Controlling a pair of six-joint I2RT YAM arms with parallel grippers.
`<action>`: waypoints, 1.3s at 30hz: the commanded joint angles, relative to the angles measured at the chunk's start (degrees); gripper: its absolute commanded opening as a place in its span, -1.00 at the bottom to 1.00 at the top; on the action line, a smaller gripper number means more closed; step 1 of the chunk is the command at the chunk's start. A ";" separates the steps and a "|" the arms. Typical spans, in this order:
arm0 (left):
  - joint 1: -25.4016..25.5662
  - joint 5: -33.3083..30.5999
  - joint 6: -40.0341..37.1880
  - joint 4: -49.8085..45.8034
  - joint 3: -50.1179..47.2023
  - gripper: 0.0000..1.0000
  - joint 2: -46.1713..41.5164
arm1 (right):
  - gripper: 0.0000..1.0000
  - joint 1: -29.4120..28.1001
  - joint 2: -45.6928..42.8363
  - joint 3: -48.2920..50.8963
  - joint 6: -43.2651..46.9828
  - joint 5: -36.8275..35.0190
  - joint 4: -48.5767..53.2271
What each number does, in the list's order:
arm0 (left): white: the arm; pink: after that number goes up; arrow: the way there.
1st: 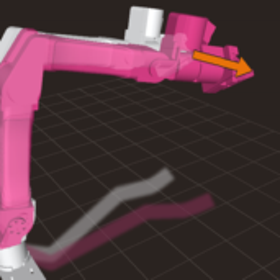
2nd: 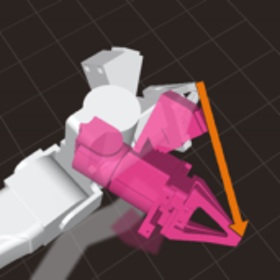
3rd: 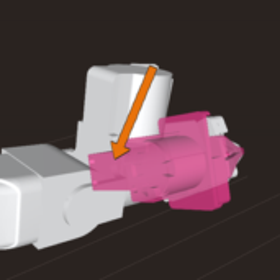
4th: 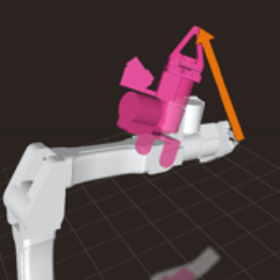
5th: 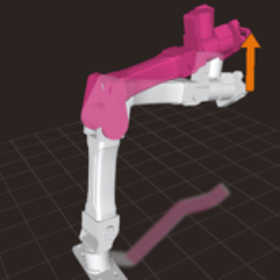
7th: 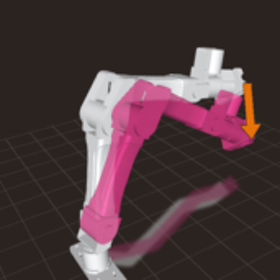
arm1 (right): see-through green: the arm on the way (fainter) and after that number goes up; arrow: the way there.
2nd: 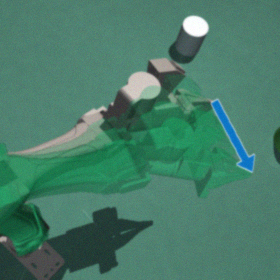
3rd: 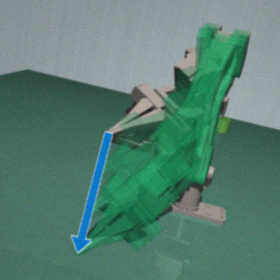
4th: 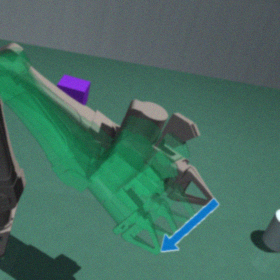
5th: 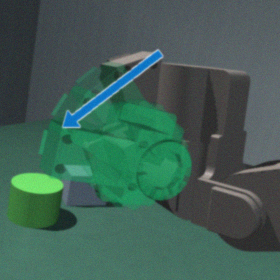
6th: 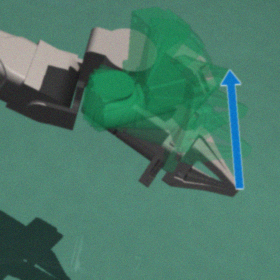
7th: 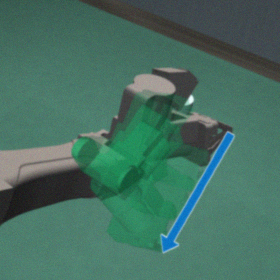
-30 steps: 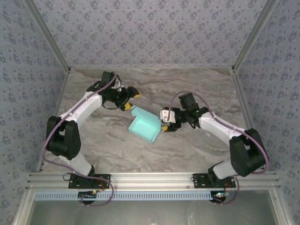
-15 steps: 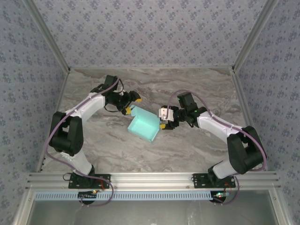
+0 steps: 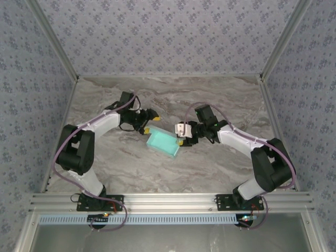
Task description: Fold the paper box
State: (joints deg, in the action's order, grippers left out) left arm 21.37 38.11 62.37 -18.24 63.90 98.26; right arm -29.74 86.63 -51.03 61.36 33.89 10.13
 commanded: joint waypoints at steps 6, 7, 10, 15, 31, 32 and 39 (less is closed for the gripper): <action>2.45 2.04 1.32 2.93 -3.94 -0.07 -1.49 | 0.21 -2.03 1.42 -1.56 5.95 -0.64 6.00; 2.54 2.02 1.17 2.97 -4.35 -0.09 -1.49 | 0.21 -2.10 1.67 -1.62 6.60 -0.74 6.92; 2.50 1.55 0.66 3.10 -5.65 -0.13 -1.75 | 0.22 -2.13 2.36 -2.21 9.05 -1.53 10.10; 2.45 -1.62 -3.90 -0.27 -5.86 -0.11 -1.94 | 0.24 -1.84 2.42 -2.76 11.87 -2.51 13.86; 3.28 -12.99 -7.72 5.57 -15.29 -0.15 -3.94 | 0.41 3.31 -13.48 -1.89 9.89 -7.88 20.83; 3.48 -13.48 -7.92 5.92 -15.71 -0.15 -4.03 | 0.41 3.38 -14.70 -1.32 8.42 -7.44 19.47; 6.91 -21.28 -9.82 7.03 -17.25 -0.13 -5.34 | 0.39 -0.37 -21.06 4.64 -19.28 -11.95 -0.26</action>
State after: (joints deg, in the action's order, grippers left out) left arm 26.79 23.07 54.28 -10.00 48.16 92.90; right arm -28.80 66.17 -47.35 57.19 25.39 18.79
